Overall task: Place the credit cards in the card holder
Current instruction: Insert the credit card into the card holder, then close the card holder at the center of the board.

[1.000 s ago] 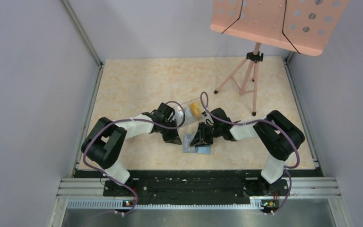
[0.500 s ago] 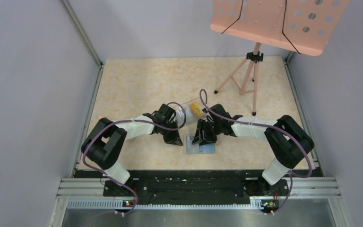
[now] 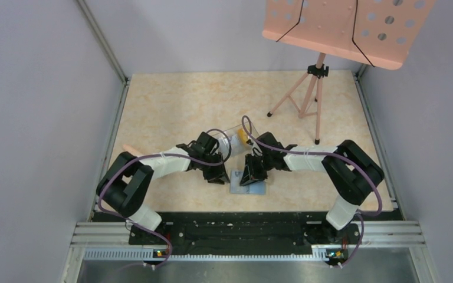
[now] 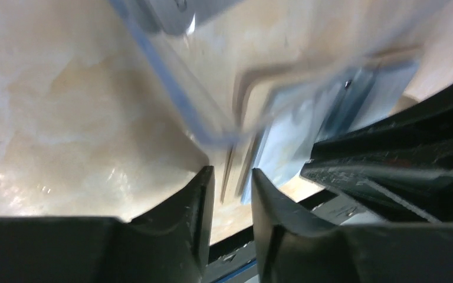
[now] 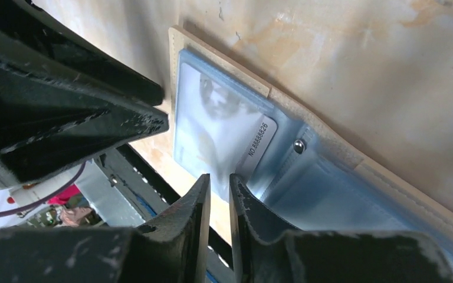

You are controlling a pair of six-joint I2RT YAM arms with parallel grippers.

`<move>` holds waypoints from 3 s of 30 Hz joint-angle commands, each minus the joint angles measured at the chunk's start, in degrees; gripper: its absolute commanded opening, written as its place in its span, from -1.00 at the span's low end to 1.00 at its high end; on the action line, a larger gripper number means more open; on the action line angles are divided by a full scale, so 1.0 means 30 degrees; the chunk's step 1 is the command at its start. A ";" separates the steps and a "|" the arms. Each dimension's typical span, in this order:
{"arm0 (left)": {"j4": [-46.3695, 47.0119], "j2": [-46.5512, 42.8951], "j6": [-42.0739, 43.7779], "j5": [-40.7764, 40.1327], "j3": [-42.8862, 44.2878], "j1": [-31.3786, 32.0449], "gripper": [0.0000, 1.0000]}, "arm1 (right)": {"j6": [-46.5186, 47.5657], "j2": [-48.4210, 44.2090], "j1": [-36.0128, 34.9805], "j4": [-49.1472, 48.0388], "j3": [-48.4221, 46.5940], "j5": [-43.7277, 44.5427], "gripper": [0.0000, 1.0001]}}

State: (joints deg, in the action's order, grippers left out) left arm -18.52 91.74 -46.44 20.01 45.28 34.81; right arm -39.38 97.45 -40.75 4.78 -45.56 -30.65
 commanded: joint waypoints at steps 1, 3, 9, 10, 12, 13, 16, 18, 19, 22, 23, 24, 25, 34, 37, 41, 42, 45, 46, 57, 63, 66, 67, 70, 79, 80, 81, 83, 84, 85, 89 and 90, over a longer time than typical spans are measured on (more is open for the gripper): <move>-0.0248 -0.1948 -0.0437 -0.0625 -0.0795 0.0125 -0.16 | 0.1445 -0.1483 -0.0273 0.1492 -0.0871 0.0706 -0.56; 0.0588 -0.2374 -0.0894 -0.0036 -0.1314 0.0129 0.00 | 0.1730 -0.2180 -0.0261 0.1723 -0.0682 0.1010 -0.36; 0.4148 -0.2458 -0.2681 0.1610 -0.3096 0.0003 0.12 | 0.2221 -0.3699 0.0069 0.2406 0.0308 0.2019 -0.16; 0.4383 -0.2409 -0.2824 0.1634 -0.3222 -0.0012 0.13 | 0.2288 -0.3734 0.0235 0.2939 0.0440 0.2352 -0.23; 0.4721 -0.2189 -0.2876 0.1718 -0.3335 -0.0033 0.15 | 0.2457 -0.3959 0.0616 0.3676 0.0745 0.3021 -0.39; 0.4894 -0.2006 -0.2867 0.1875 -0.3369 -0.0060 0.16 | 0.2497 -0.4151 0.0819 0.4040 0.0905 0.3430 -0.50; 0.5502 -0.1490 -0.2876 0.2207 -0.3448 -0.0090 0.17 | 0.2652 -0.4898 0.1413 0.4717 0.1487 0.4271 -0.60; 0.5800 -0.1095 -0.2934 0.2433 -0.3426 -0.0102 0.18 | 0.2932 -0.4926 0.1671 0.4771 0.1869 0.4286 -0.64; 0.5959 -0.0887 -0.2962 0.2539 -0.3409 -0.0083 0.17 | 0.3117 -0.4638 0.1771 0.4796 0.2010 0.3973 -0.69; 0.6867 -0.0546 -0.3086 0.3232 -0.3152 -0.0080 0.16 | 0.3524 -0.3297 0.1923 0.4051 0.2218 0.2386 -0.85; 0.7007 -0.0548 -0.3073 0.3478 -0.2940 -0.0080 0.15 | 0.3524 -0.2878 0.1924 0.3845 0.2188 0.2039 -0.89; 0.6982 -0.0691 -0.3031 0.3699 -0.2759 -0.0066 0.14 | 0.3557 -0.2414 0.1909 0.3735 0.2133 0.1857 -0.93; 0.6968 -0.0870 -0.2996 0.3895 -0.2575 -0.0049 0.14 | 0.3561 -0.2251 0.1951 0.3677 0.2096 0.1743 -0.95; 0.6298 -0.2946 -0.2646 0.5536 -0.1249 0.0061 0.09 | 0.3150 -0.2210 0.2043 0.3209 0.2052 0.1462 -1.00; 0.5501 -0.2803 -0.2302 0.5783 -0.0713 0.0131 0.08 | 0.3054 -0.2140 0.2068 0.3141 0.2024 0.1385 -1.00; 0.4524 -0.1469 -0.1522 0.5894 0.0129 0.0230 0.07 | 0.2961 -0.2103 0.2062 0.3070 0.2000 0.1401 -1.00; 0.4287 -0.1044 -0.1368 0.5894 0.0379 0.0284 0.05 | 0.2959 -0.2102 0.2062 0.3041 0.1999 0.1404 -1.00; 0.2887 0.0148 -0.0453 0.5576 0.1516 0.0505 -0.05 | 0.2929 -0.2069 0.2070 0.2935 0.1981 0.1371 -1.00; 0.2413 0.0418 -0.0125 0.5430 0.1874 0.0595 -0.10 | 0.2904 -0.2072 0.2052 0.2947 0.1949 0.1352 -1.00; -0.3179 -0.0114 0.2184 0.1264 0.4249 0.0682 -1.00 | 0.3221 -0.3197 0.2055 0.4589 0.0425 0.3551 -0.85; -0.6022 -0.1784 0.2406 -0.1763 0.4486 0.0675 -1.00 | 0.3940 -0.3053 0.2037 0.5607 -0.0574 0.4859 -0.78; -0.6558 -0.1783 0.2752 -0.1899 0.4821 0.0674 -1.00 | 0.4085 -0.2300 0.2042 0.5514 -0.0841 0.4604 -0.75; -0.6583 -0.1666 0.2846 -0.1571 0.4942 0.0695 -1.00 | 0.4114 -0.2105 0.2045 0.5434 -0.0890 0.4518 -0.74; -0.6297 -0.1235 0.3055 -0.0639 0.5363 0.0780 -0.83 | 0.4087 -0.1625 0.2059 0.5181 -0.0930 0.4343 -0.72; -0.1969 0.0488 0.2351 0.4070 0.5124 0.0962 -0.18 | 0.3638 -0.1586 0.2140 0.4183 -0.0555 0.3073 -0.73; -0.1516 0.0786 0.2302 0.4568 0.5116 0.0991 -0.18 | 0.3505 -0.1690 0.2193 0.3993 -0.0462 0.2902 -0.73; -0.1137 0.1157 0.2182 0.5065 0.5162 0.1009 -0.18 | 0.3342 -0.1791 0.2236 0.3794 -0.0370 0.2605 -0.73; -0.0409 0.1973 0.1955 0.5878 0.5274 0.1050 -0.17 | 0.3056 -0.2025 0.2377 0.3507 -0.0262 0.2266 -0.73; -0.0127 0.2287 0.1842 0.6079 0.5336 0.1083 -0.16 | 0.2931 -0.2158 0.2464 0.3451 -0.0228 0.2156 -0.73; 0.0146 0.2597 0.1762 0.6280 0.5373 0.1105 -0.15 | 0.2809 -0.2292 0.2537 0.3433 -0.0224 0.2088 -0.73; 0.0686 0.3861 0.1618 0.6852 0.5727 0.1134 -0.11 | 0.2643 -0.3137 0.3056 0.3706 -0.0277 0.2004 -0.73; 0.0918 0.4163 0.1536 0.7032 0.5755 0.1141 -0.10 | 0.2652 -0.3378 0.3160 0.3882 -0.0344 0.2076 -0.73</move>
State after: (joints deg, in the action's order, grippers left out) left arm -20.91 101.93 -40.82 36.95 60.27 37.95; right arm -30.44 91.66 -33.12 17.15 -46.50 -23.64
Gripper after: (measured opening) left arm 0.443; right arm 0.135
